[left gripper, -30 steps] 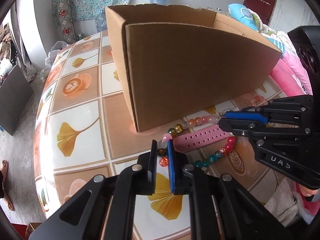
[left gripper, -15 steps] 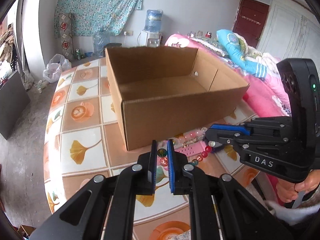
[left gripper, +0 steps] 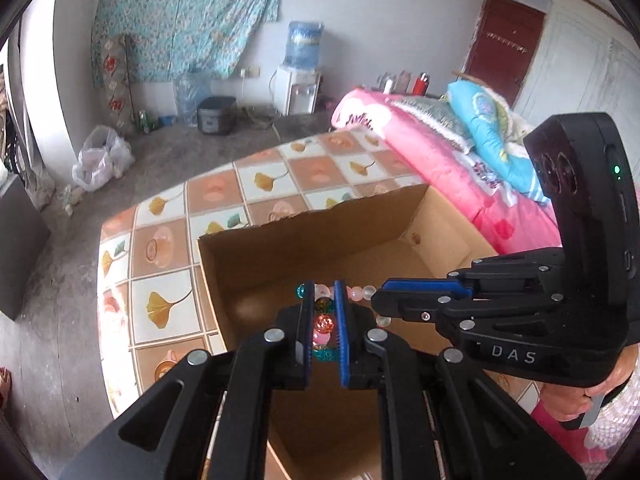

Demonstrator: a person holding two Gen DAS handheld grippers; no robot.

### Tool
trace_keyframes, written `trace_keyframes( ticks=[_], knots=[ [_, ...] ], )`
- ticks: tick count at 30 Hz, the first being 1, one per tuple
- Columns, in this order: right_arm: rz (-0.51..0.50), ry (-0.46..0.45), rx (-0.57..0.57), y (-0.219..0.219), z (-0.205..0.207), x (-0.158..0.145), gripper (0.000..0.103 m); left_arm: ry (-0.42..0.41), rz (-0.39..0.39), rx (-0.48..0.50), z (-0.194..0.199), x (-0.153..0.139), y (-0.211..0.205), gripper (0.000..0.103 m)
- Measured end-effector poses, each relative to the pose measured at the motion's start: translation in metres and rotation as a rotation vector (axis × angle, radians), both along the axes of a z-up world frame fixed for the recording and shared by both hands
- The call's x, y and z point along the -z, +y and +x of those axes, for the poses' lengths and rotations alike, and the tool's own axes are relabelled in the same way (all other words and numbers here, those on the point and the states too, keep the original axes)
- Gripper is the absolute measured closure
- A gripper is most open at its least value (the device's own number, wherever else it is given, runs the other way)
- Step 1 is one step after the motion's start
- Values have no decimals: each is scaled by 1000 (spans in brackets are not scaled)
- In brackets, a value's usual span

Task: Organize jewelry
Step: 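Carry the beaded bracelet into the cardboard box and open the left gripper, then grasp the black smartwatch face with the right gripper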

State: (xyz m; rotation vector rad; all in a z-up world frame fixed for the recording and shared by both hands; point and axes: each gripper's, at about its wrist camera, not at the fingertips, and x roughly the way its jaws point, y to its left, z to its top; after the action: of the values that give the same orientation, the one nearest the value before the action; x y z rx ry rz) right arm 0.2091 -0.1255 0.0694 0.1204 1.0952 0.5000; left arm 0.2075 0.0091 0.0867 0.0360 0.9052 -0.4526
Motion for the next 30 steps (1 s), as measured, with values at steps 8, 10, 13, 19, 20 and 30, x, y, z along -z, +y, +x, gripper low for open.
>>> trace_keyframes(
  ticks=[8, 10, 13, 19, 20, 30],
  knots=[
    [16, 241, 18, 14, 79, 63, 95, 90, 228, -35, 54, 50, -25, 93],
    [48, 278, 26, 15, 87, 72, 90, 95, 256, -46, 61, 56, -23, 93],
    [67, 276, 47, 15, 91, 72, 90, 101, 274, -70, 64, 60, -15, 84],
    [91, 198, 42, 6, 76, 45, 89, 10, 232, -102, 42, 31, 2, 66],
    [88, 167, 39, 2, 68, 35, 88, -18, 225, -109, 36, 23, 4, 60],
    [-34, -313, 15, -60, -70, -65, 67, -225, 87, -119, -86, -32, 39, 20]
  ],
)
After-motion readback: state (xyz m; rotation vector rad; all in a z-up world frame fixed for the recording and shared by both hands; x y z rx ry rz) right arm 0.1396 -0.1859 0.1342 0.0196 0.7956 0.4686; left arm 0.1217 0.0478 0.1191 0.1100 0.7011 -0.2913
